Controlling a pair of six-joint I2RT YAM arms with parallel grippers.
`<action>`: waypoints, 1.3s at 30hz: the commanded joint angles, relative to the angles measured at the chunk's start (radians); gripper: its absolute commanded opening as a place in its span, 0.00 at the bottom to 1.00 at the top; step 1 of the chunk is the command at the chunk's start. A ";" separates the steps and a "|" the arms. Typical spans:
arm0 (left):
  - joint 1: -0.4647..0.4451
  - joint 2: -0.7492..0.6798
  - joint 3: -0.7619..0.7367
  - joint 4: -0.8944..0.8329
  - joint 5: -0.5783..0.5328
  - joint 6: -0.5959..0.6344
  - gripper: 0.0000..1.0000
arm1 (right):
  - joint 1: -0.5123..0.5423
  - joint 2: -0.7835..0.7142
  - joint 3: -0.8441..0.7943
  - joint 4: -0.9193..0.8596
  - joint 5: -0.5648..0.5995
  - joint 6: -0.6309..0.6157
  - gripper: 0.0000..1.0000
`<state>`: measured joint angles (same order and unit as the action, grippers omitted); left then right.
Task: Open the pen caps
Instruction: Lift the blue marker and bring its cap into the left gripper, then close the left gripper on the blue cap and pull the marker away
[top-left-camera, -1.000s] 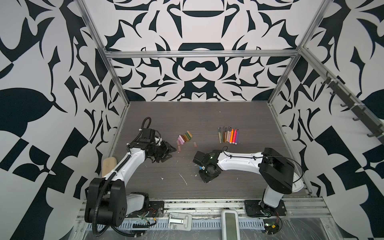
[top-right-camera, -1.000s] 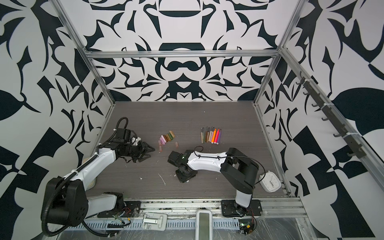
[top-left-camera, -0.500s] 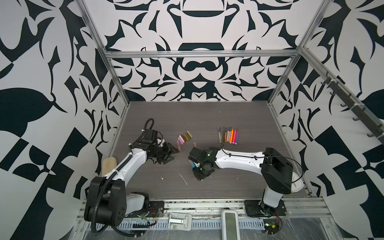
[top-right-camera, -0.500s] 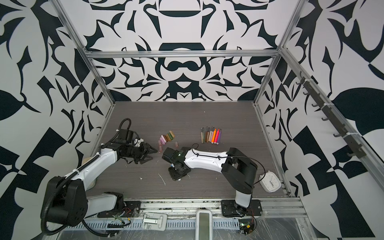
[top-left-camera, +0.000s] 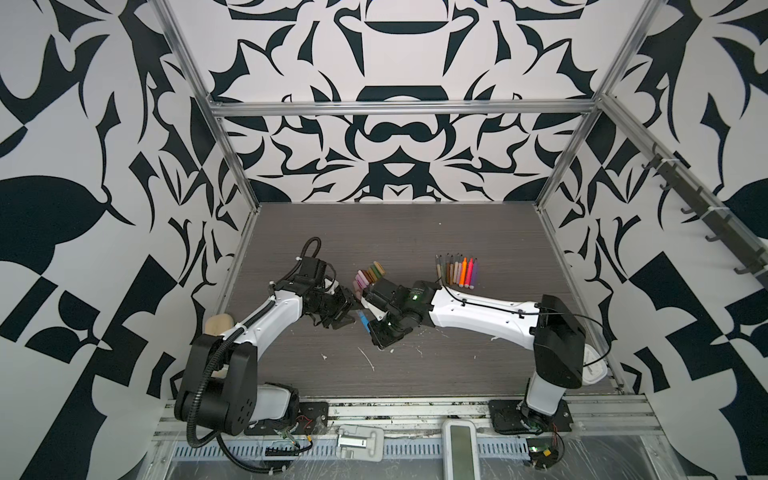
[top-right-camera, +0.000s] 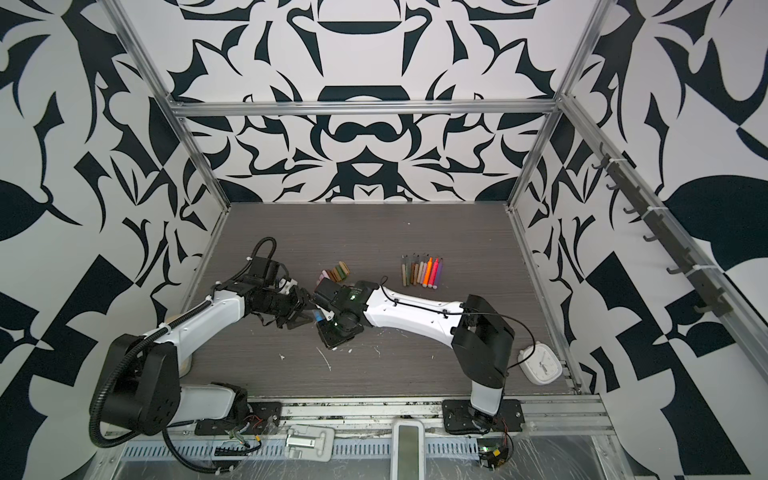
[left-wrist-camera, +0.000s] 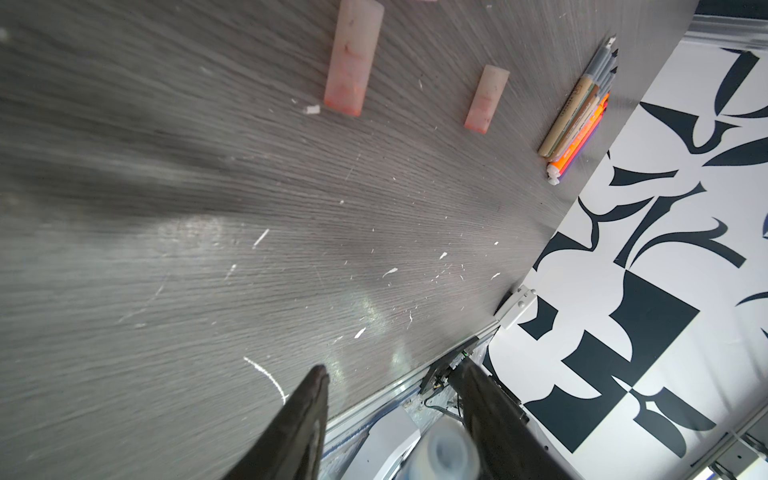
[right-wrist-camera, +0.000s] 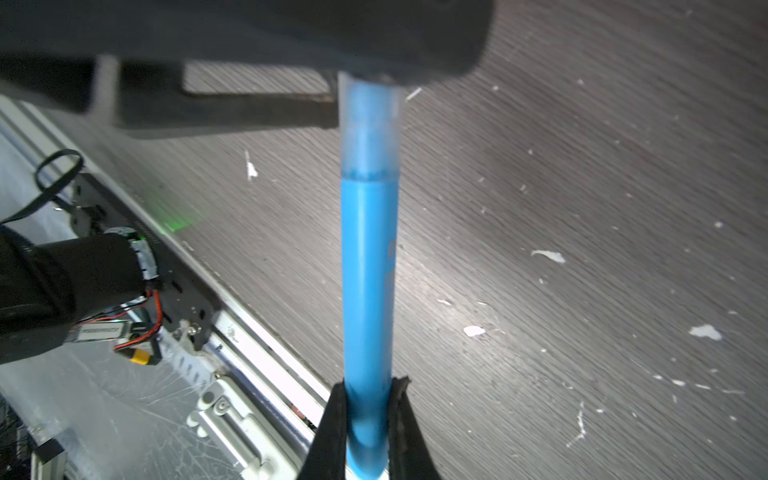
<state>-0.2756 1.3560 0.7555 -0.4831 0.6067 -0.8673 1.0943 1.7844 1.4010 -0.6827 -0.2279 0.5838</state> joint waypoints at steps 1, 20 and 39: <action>-0.004 0.013 0.031 -0.012 0.006 0.008 0.55 | 0.012 -0.003 0.044 0.015 -0.019 0.003 0.00; -0.007 0.015 0.066 -0.066 -0.018 0.065 0.15 | 0.026 -0.009 0.057 0.048 -0.086 -0.012 0.00; -0.007 0.002 0.080 -0.049 -0.018 0.067 0.00 | 0.027 -0.048 0.025 0.077 -0.059 0.013 0.32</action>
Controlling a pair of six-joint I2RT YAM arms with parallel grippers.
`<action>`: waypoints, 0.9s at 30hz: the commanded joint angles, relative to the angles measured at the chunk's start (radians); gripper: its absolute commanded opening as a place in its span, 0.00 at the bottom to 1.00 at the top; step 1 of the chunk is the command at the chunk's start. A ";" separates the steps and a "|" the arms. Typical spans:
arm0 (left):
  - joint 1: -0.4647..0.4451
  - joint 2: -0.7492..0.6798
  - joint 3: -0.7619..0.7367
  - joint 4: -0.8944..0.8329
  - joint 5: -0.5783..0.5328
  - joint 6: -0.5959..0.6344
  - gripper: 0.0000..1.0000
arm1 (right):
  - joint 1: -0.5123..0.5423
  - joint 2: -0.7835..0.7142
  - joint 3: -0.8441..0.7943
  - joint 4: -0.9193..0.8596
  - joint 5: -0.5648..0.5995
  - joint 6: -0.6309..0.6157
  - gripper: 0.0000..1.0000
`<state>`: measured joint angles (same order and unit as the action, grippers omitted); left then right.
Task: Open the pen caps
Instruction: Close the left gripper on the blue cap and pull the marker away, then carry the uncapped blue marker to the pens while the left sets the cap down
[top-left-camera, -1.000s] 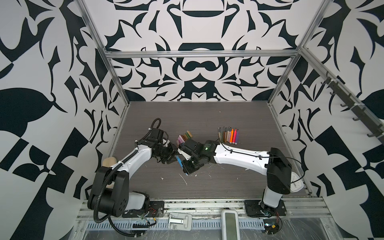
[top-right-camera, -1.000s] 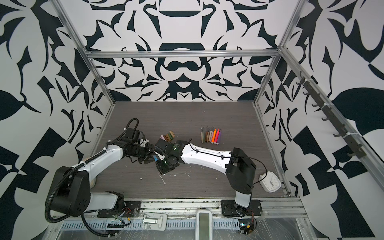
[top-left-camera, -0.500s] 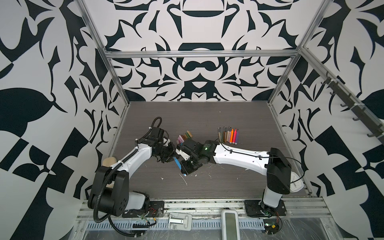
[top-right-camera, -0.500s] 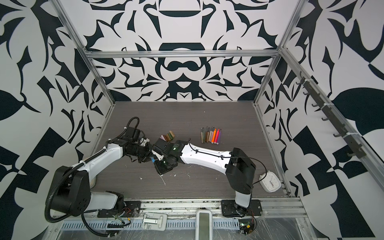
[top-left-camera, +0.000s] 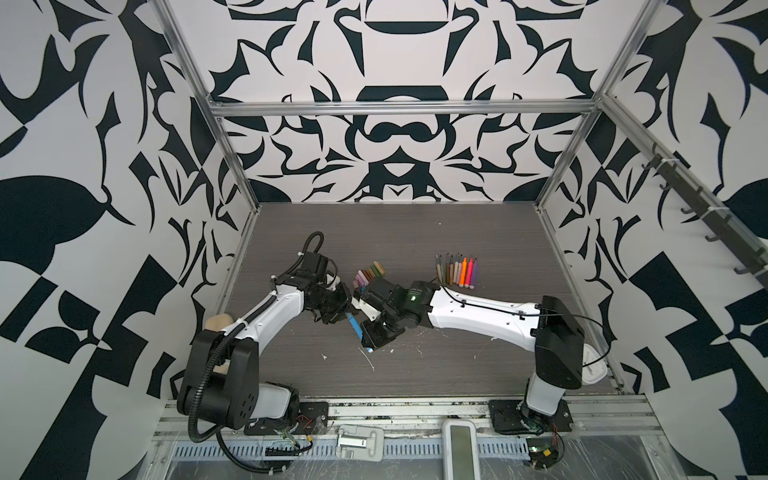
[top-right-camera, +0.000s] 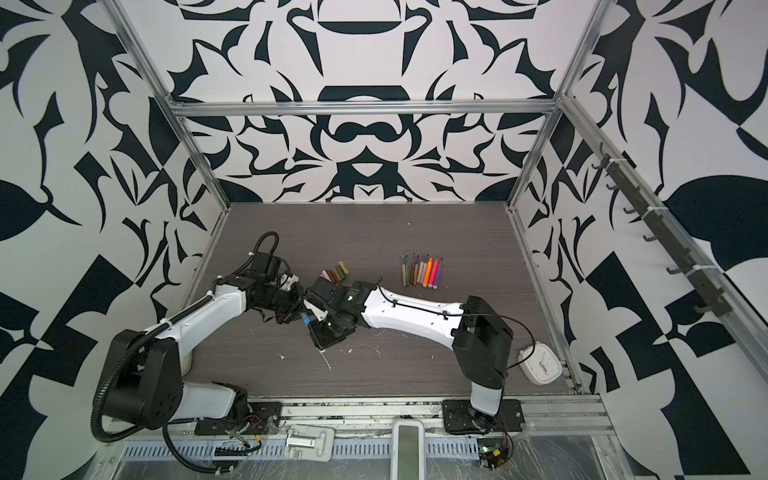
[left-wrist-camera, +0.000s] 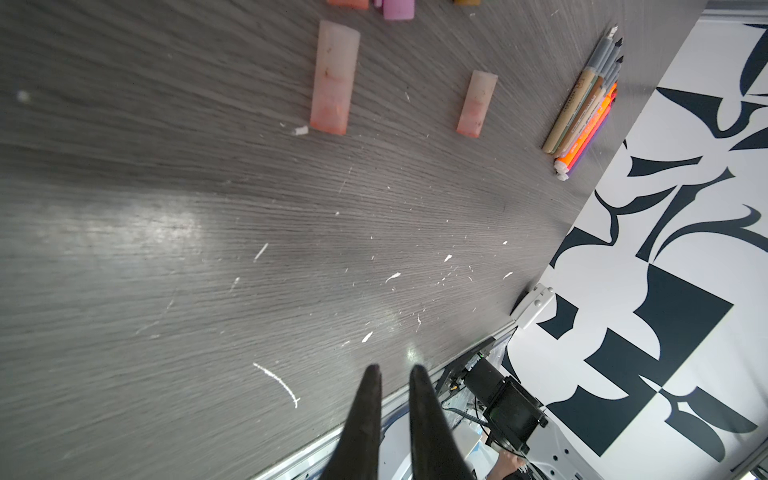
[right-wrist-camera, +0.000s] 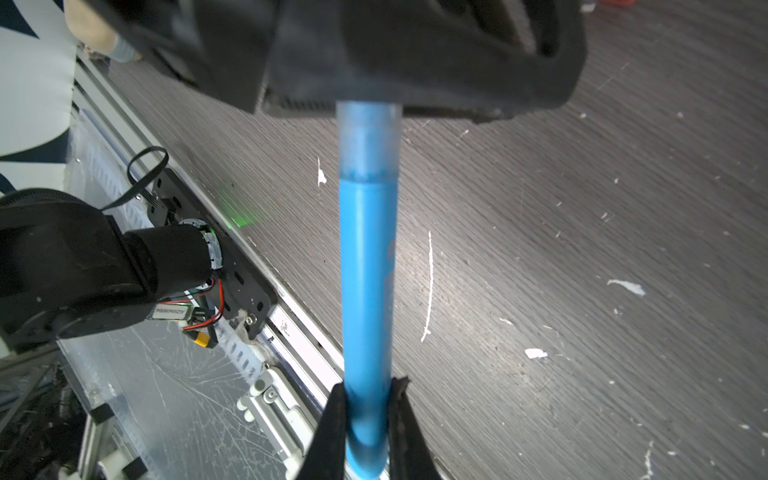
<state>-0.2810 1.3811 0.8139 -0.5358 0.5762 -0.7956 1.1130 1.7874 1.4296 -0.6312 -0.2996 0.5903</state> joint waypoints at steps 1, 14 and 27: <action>-0.001 -0.025 0.024 0.002 0.011 -0.005 0.00 | 0.008 -0.051 -0.005 0.042 0.008 0.006 0.40; -0.001 -0.039 0.038 -0.003 0.020 -0.007 0.00 | -0.013 0.035 0.042 0.082 -0.001 0.037 0.41; 0.116 0.030 0.102 0.029 0.101 0.021 0.00 | -0.026 -0.046 -0.095 0.098 -0.011 0.090 0.00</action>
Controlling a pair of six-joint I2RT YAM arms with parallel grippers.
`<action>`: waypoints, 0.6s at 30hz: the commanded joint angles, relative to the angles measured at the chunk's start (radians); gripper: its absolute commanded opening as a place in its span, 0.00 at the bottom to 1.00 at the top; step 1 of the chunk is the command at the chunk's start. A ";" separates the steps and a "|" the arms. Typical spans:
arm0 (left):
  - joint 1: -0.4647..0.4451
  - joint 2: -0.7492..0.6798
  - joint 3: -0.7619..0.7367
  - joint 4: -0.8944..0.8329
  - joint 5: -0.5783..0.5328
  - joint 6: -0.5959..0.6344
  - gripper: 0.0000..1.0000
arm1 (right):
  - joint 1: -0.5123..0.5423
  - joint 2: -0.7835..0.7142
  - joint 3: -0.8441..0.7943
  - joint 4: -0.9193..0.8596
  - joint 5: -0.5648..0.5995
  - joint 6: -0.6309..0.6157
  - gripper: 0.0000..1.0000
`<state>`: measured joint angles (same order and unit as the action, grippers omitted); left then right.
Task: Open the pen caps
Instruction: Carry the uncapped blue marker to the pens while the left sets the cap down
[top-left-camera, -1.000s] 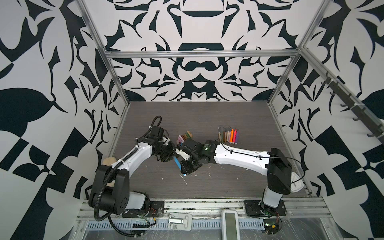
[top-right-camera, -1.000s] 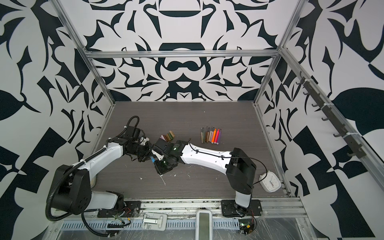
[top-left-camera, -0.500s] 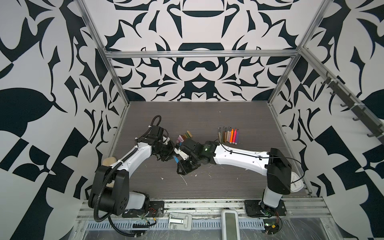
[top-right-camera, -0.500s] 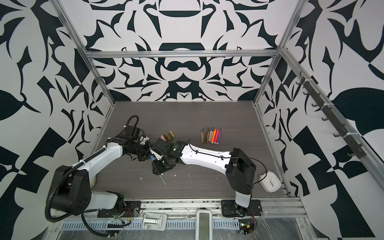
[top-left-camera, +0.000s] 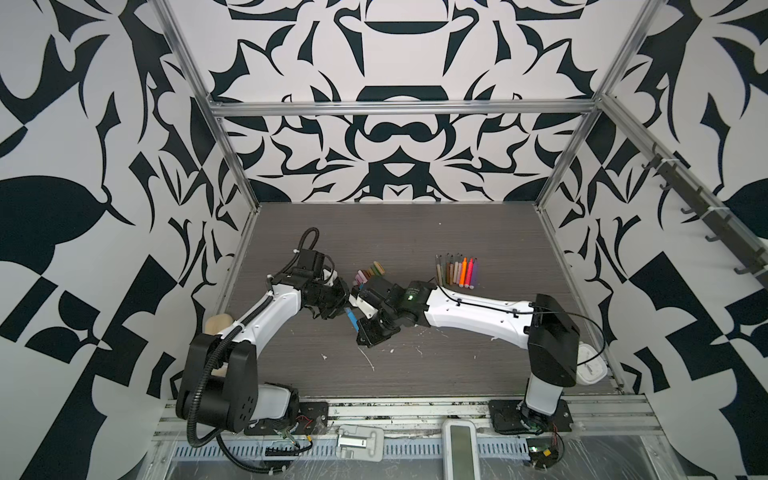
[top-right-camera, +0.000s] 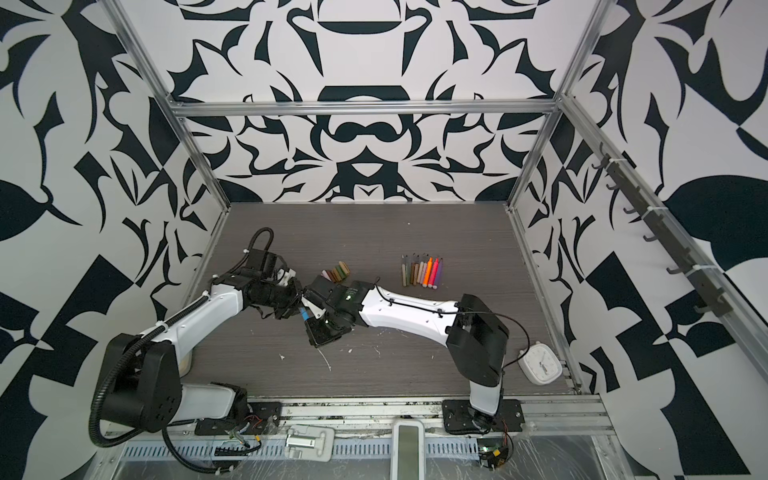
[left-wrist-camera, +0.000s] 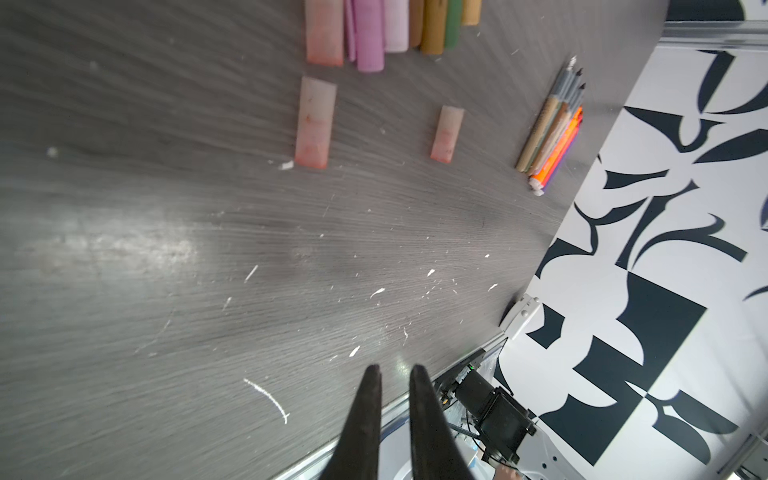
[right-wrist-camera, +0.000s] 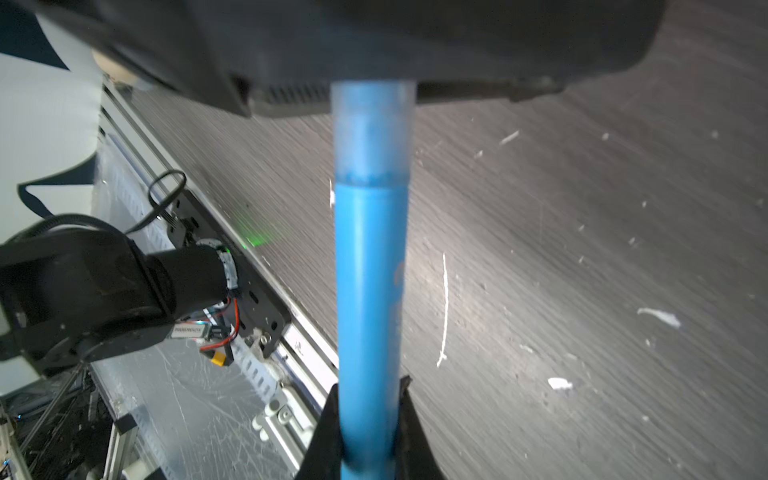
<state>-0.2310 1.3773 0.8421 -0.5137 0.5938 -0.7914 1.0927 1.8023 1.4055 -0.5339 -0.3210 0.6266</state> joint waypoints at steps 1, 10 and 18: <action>0.115 0.070 0.105 0.002 0.112 0.033 0.00 | 0.004 -0.098 -0.140 0.027 0.007 0.071 0.00; 0.199 0.253 0.295 -0.142 0.052 0.200 0.00 | 0.042 -0.401 -0.495 0.121 0.123 0.234 0.00; 0.199 0.307 0.202 -0.116 -0.007 0.225 0.00 | -0.001 -0.440 -0.479 0.067 0.179 0.224 0.00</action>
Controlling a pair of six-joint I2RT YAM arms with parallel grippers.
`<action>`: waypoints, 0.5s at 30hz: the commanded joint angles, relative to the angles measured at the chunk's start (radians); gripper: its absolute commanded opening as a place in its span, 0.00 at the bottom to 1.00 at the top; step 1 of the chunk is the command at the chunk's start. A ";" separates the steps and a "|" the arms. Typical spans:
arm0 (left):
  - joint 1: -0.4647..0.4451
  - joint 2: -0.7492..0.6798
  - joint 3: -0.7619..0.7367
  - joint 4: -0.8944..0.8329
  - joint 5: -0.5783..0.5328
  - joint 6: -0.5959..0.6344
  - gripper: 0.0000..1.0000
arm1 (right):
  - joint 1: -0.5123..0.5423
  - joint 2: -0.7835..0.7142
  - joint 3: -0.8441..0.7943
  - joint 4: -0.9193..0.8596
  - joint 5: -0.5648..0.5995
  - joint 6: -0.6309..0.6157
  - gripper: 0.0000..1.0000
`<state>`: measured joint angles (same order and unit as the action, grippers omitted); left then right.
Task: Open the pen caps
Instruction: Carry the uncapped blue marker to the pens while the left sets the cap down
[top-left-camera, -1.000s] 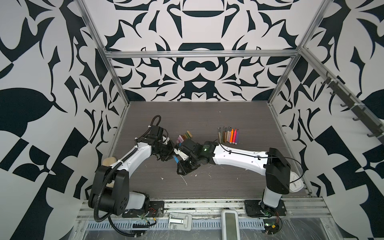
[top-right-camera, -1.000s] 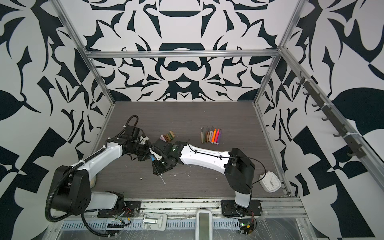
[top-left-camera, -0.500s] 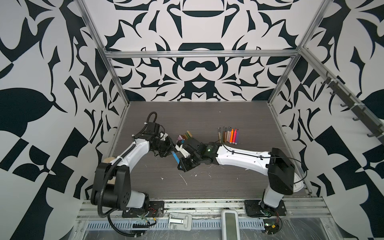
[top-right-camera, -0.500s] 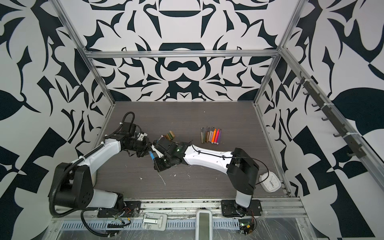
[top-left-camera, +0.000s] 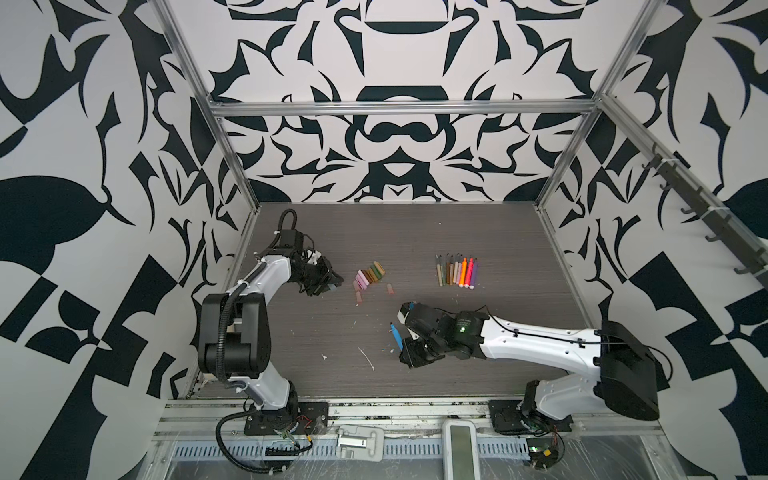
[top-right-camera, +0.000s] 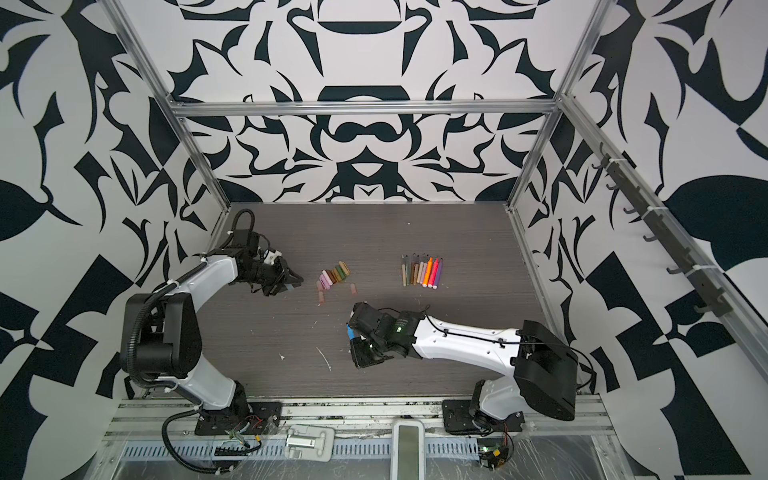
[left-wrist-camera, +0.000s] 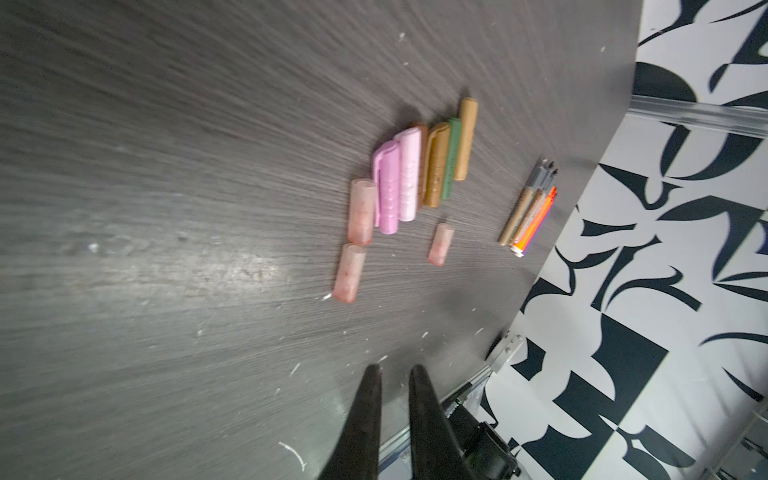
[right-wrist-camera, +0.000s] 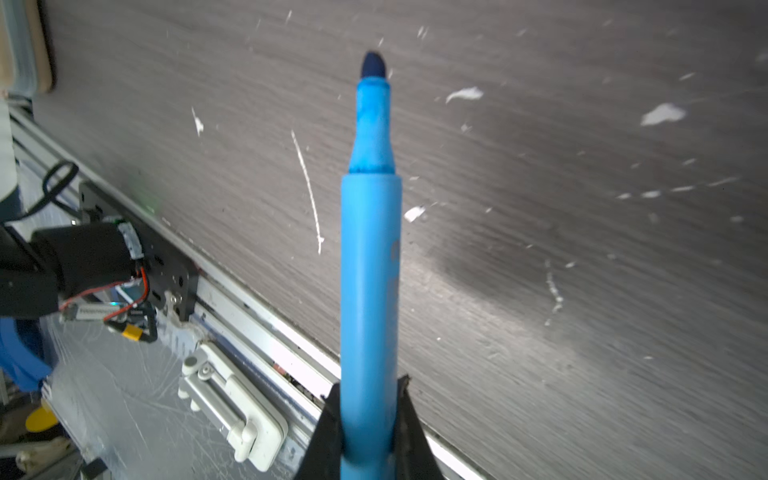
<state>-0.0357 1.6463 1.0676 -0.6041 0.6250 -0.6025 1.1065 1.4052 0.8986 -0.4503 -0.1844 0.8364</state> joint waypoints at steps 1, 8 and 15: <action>0.003 0.056 -0.029 -0.026 -0.048 0.040 0.00 | -0.026 -0.052 0.020 -0.019 0.038 0.014 0.00; -0.018 0.152 -0.038 -0.034 -0.070 0.069 0.00 | -0.101 -0.123 -0.034 -0.028 0.008 0.015 0.00; -0.050 0.227 -0.002 -0.052 -0.082 0.080 0.10 | -0.112 -0.128 -0.043 -0.026 0.002 0.023 0.00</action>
<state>-0.0746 1.8465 1.0401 -0.6201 0.5644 -0.5472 0.9924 1.2919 0.8597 -0.4671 -0.1799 0.8471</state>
